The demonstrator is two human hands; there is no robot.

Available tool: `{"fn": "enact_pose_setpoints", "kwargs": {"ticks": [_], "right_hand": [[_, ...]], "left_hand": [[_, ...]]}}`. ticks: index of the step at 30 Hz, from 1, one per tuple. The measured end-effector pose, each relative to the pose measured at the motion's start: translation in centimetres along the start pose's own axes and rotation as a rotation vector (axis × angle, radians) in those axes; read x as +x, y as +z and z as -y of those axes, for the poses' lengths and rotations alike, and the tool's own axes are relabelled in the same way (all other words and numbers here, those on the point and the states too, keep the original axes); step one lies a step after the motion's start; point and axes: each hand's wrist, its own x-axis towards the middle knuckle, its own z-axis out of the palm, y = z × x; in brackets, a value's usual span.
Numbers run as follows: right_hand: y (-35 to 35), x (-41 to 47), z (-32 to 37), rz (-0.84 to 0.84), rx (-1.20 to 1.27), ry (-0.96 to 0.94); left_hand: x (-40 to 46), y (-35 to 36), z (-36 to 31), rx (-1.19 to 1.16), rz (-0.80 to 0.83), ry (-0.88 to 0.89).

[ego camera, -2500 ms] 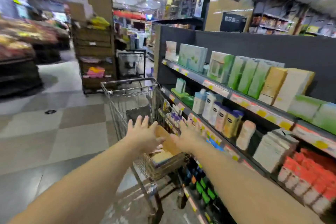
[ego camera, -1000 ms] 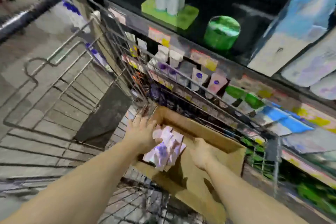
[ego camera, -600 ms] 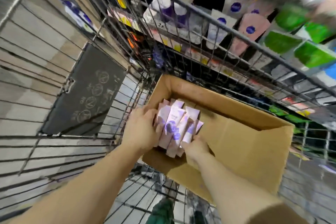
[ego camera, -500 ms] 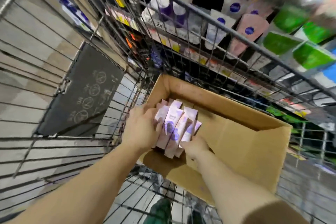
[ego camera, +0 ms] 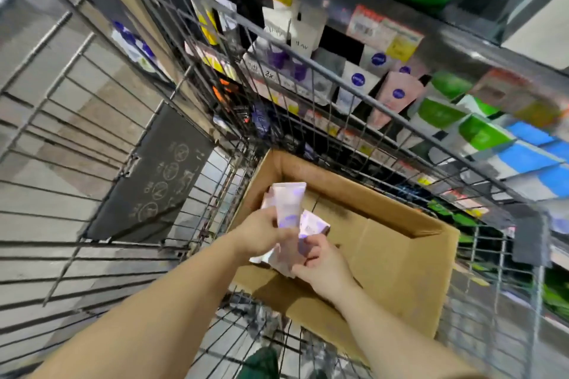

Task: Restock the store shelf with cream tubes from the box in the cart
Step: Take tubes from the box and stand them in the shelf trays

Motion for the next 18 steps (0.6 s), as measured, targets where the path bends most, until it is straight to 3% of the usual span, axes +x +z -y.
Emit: {"fn": "enact_pose_setpoints", "kwargs": {"ticks": [5,12,18], "right_hand": [[2.3,2.9,-2.9,-0.116,0.051,0.329],[7.2,6.7,-3.0,-0.167,0.273,0.308],[4.5,4.0,-2.9,-0.109,0.374,0.291]], "left_hand": [[0.0,-2.4,2.6,-0.026,-0.086,-0.018],[-0.2,-3.0,3.8,-0.031,-0.082,0.016],[-1.1,-2.6,2.7,-0.021,-0.045,-0.029]]}}
